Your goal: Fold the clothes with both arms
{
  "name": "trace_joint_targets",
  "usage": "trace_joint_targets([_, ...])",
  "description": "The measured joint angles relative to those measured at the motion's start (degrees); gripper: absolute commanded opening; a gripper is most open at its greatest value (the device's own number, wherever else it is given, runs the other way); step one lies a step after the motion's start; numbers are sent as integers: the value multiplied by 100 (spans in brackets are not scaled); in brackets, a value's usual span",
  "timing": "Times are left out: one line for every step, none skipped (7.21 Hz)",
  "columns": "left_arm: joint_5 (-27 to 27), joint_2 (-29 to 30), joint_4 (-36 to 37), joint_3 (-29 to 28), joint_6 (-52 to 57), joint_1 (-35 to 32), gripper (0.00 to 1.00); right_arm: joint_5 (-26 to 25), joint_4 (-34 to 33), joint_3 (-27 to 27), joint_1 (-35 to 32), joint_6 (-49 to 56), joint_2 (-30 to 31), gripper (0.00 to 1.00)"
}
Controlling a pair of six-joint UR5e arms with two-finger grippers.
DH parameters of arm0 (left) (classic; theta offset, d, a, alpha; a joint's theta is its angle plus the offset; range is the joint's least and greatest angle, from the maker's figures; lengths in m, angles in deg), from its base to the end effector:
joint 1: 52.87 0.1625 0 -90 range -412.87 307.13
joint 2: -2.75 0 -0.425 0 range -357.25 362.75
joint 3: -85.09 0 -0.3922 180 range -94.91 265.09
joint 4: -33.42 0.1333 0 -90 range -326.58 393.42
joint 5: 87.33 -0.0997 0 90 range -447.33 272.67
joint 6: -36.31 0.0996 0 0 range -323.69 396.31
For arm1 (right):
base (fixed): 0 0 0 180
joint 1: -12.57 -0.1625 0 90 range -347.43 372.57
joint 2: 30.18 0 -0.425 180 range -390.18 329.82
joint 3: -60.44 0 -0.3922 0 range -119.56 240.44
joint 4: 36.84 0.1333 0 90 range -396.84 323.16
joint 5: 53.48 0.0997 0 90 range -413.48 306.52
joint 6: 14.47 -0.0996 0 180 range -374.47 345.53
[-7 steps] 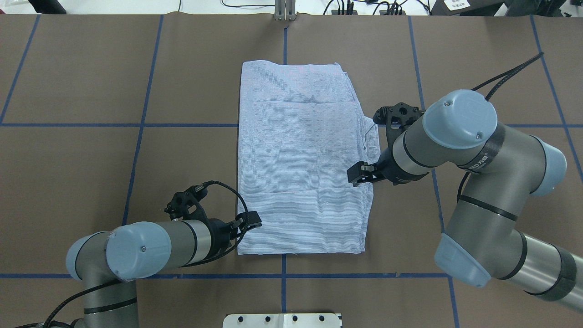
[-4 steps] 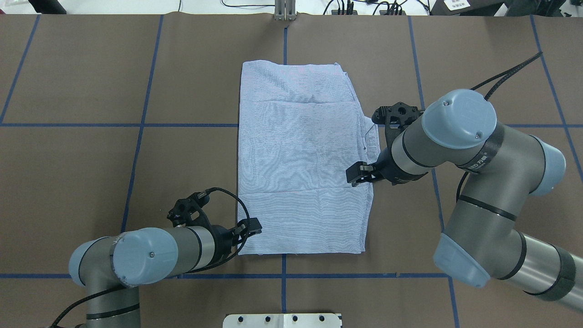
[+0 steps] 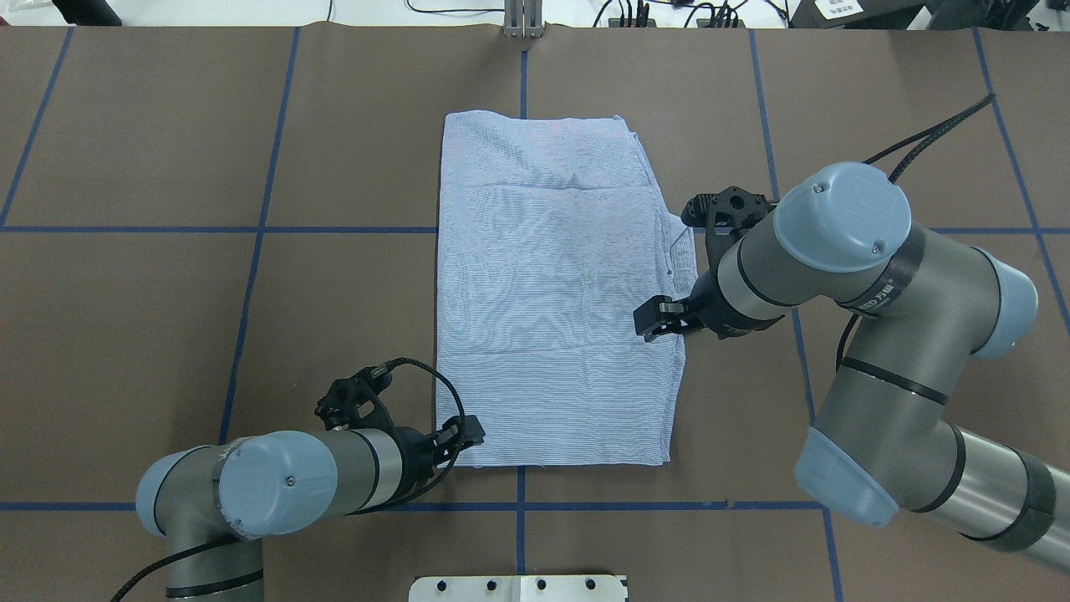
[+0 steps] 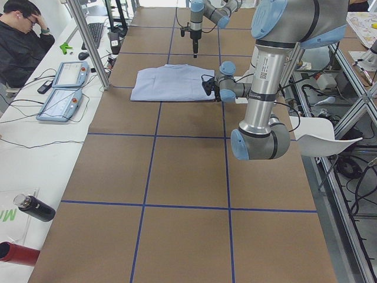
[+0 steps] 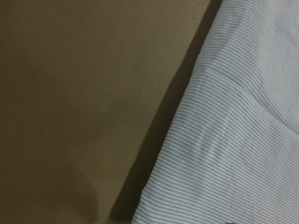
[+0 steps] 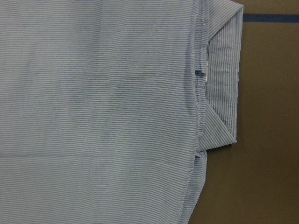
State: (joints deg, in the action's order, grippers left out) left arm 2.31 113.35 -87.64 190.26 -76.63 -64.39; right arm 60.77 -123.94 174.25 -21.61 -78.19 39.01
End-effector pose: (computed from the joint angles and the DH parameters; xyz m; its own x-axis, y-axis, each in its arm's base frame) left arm 0.5597 -0.2508 0.2786 0.2750 -0.4538 -0.8476 0.3394 0.8707 -0.3561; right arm -0.4151 -0.3935 0.2721 0.6168 -0.0691 0.7841 0.0128 0.9969 0.0778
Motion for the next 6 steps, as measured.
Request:
trace_joint_targets([0, 14, 2, -3, -10, 23, 82, 1, 0, 0, 0, 2, 6, 100])
trace_joint_targets([0, 16, 3, -7, -15, 30, 81, 1, 0, 0, 0, 5, 10, 100])
trace_joint_targets([0, 16, 3, -14, -16, 33, 81, 1, 0, 0, 0, 8, 13, 100])
trace_joint_targets([3, 16, 10, -18, -17, 35, 79, 1, 0, 0, 0, 8, 17, 100])
trace_joint_targets([6, 24, 28, -20, -17, 35, 70, 1, 0, -2, -3, 9, 21, 100])
trace_joint_targets([8, 37, 47, -34, -17, 38, 61, 1, 0, -5, -6, 9, 22, 100])
